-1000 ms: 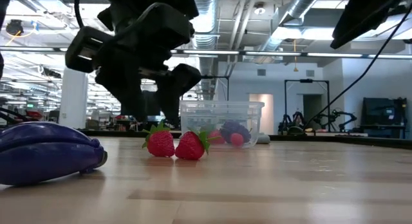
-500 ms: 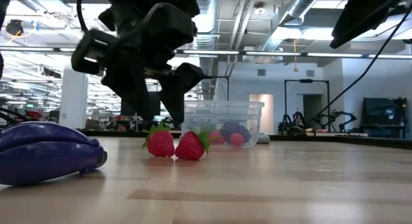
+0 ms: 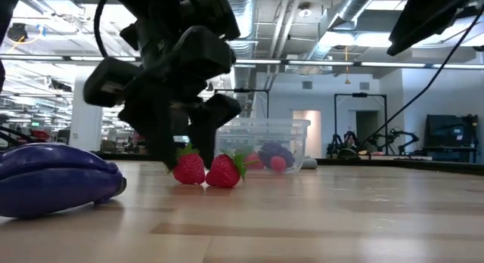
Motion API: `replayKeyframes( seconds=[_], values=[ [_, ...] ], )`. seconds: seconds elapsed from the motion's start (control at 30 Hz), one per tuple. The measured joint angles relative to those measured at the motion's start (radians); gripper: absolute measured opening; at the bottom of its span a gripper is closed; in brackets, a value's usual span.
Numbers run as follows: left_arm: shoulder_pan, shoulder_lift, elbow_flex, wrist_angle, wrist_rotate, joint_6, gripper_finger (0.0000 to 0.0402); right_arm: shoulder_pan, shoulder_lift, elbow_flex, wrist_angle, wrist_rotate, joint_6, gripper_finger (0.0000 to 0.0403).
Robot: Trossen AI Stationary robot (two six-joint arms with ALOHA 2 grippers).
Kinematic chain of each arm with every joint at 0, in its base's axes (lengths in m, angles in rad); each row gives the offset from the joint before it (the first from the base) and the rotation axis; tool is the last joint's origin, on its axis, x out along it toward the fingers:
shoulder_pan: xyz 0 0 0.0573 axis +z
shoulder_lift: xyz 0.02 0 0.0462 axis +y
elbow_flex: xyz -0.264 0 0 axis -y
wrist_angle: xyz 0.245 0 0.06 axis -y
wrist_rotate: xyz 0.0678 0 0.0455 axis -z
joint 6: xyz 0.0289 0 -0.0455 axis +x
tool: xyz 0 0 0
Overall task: Pick and placing Produce into tupperware
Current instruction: Put the red strawberry into the transparent bin
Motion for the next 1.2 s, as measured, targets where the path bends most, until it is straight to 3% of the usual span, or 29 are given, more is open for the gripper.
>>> replayKeyframes(
  seconds=[1.2],
  values=[
    [0.0,0.029,0.004,0.037,0.031,-0.031,0.0235,0.0,0.0,0.0,-0.011,0.001,0.0,0.0235]
  ],
)
